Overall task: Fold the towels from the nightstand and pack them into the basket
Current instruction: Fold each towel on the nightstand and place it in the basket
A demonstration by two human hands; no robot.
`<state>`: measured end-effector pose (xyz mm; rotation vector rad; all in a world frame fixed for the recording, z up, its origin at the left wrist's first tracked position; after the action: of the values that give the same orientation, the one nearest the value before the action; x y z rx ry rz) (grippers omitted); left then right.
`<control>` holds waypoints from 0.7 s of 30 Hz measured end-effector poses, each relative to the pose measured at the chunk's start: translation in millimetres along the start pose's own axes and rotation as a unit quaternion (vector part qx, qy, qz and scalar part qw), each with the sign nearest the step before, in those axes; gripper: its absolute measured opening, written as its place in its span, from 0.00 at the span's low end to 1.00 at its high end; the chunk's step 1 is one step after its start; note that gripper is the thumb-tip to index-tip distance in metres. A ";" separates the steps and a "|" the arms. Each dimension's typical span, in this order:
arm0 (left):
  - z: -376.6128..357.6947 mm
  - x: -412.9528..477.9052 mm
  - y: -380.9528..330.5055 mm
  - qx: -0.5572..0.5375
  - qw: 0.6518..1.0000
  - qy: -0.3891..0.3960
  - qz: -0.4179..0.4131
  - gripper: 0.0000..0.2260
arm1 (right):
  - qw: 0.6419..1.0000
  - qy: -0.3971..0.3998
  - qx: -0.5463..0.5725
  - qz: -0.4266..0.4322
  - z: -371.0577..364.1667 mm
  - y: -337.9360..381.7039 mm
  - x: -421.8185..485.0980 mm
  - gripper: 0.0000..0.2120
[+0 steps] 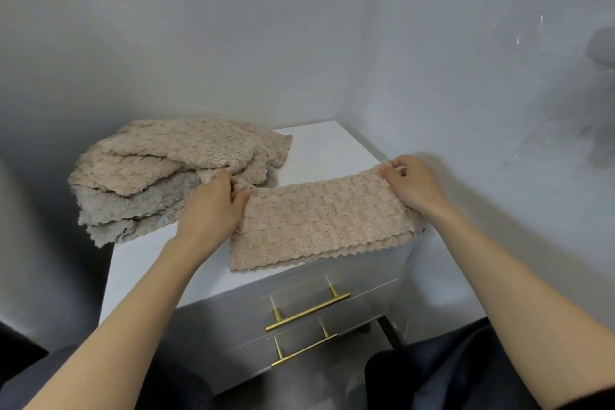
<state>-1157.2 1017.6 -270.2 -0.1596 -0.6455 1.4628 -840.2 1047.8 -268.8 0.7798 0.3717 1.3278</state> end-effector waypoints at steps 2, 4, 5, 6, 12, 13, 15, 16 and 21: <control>-0.8 1.2 0.6 0.008 1.000 -0.002 0.003 0.12 | 1.000 -0.010 -0.017 0.009 0.4 -1.2 1.4 0.14; 0.4 2.0 1.9 0.014 1.000 -0.006 0.013 0.14 | 0.999 -0.016 -0.024 0.019 2.7 -2.1 0.9 0.15; 1.5 1.8 3.2 0.020 1.000 -0.012 0.019 0.14 | 0.999 -0.023 -0.026 0.023 4.8 -2.7 0.5 0.15; 2.9 0.4 4.5 0.029 0.999 -0.019 0.025 0.15 | 0.999 -0.031 -0.030 0.025 8.1 -3.5 -0.5 0.14; 3.2 -7.0 11.1 0.065 0.996 0.024 0.060 0.24 | 0.986 0.029 -0.160 -0.035 24.6 -9.9 -9.9 0.18; 1.5 -7.3 11.1 0.059 0.995 0.043 0.066 0.25 | 0.983 0.056 -0.170 -0.049 24.8 -10.6 -13.0 0.20; -0.5 -6.9 11.1 0.051 0.994 0.064 0.078 0.24 | 0.976 0.090 -0.184 -0.069 23.7 -11.3 -18.1 0.22; -1.0 -6.7 11.3 0.048 0.993 0.066 0.081 0.22 | 0.975 0.098 -0.187 -0.074 22.8 -11.1 -19.8 0.22; -3.3 -3.2 12.8 0.008 0.995 0.047 0.088 0.16 | 0.979 0.099 -0.167 -0.065 22.1 -6.9 -22.2 0.22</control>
<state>-1166.5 1017.2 -280.1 -0.2770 -0.5549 1.6189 -826.0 1019.8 -262.3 0.3383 0.3391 1.3033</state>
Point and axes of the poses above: each hand's wrist, its own x-axis towards the middle knuckle, its own z-axis out of the back of the hand, y = z × x, the point moved 3 cm from there along x, towards the middle knuckle, and after that the axes turned 1 degree about -y, right-handed, at the moved point
